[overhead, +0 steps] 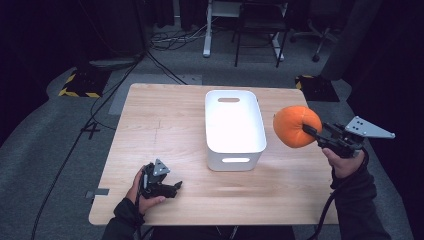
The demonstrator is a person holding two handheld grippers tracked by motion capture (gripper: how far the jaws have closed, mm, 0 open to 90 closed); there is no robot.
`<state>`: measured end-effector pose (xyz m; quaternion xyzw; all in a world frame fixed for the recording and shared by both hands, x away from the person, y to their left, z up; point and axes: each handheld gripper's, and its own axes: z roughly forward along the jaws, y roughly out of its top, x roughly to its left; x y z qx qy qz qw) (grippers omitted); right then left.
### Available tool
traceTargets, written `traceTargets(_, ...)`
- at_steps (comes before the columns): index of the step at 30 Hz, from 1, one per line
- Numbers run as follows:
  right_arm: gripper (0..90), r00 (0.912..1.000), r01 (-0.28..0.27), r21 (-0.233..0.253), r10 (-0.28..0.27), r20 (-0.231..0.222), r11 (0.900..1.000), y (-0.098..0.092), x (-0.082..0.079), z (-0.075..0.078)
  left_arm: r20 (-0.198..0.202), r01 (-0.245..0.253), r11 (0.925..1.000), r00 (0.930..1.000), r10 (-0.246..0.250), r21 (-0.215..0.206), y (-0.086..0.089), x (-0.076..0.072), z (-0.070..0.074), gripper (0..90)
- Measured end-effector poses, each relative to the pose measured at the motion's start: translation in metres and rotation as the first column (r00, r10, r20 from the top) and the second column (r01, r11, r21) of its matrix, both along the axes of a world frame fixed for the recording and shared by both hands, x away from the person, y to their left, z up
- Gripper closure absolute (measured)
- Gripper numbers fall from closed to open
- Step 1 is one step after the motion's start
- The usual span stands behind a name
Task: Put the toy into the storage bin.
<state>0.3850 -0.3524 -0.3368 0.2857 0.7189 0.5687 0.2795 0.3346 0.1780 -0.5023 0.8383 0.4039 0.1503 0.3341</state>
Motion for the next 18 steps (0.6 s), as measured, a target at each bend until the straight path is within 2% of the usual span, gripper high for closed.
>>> traceTargets(6, 60.4, 0.9993, -0.027, -0.003, 0.027, 0.025, 1.000, 0.013, 0.002, 0.012, 0.004, -0.003, 1.0000, 1.0000, 0.003, 0.003, 0.000, 0.000, 0.000, 14.6)
traceTargets(8, 60.3, 0.9992, -0.035, 0.008, 0.035, 0.021, 0.999, 0.017, 0.002, 0.014, 0.001, -0.002, 1.0000, 1.0000, 0.002, 0.001, 0.000, 0.000, 0.000, 14.6)
traceTargets(9, 60.3, 0.9988, -0.041, -0.007, 0.041, 0.025, 0.999, 0.018, 0.003, 0.015, 0.000, -0.003, 1.0000, 1.0000, 0.003, 0.000, 0.000, 0.000, 0.000, 14.6)
traceTargets(18, 60.3, 0.9977, -0.061, -0.013, 0.062, 0.030, 0.998, 0.031, 0.006, 0.018, 0.004, -0.003, 1.0000, 1.0000, 0.003, 0.002, 0.000, 0.000, 0.000, 14.6)
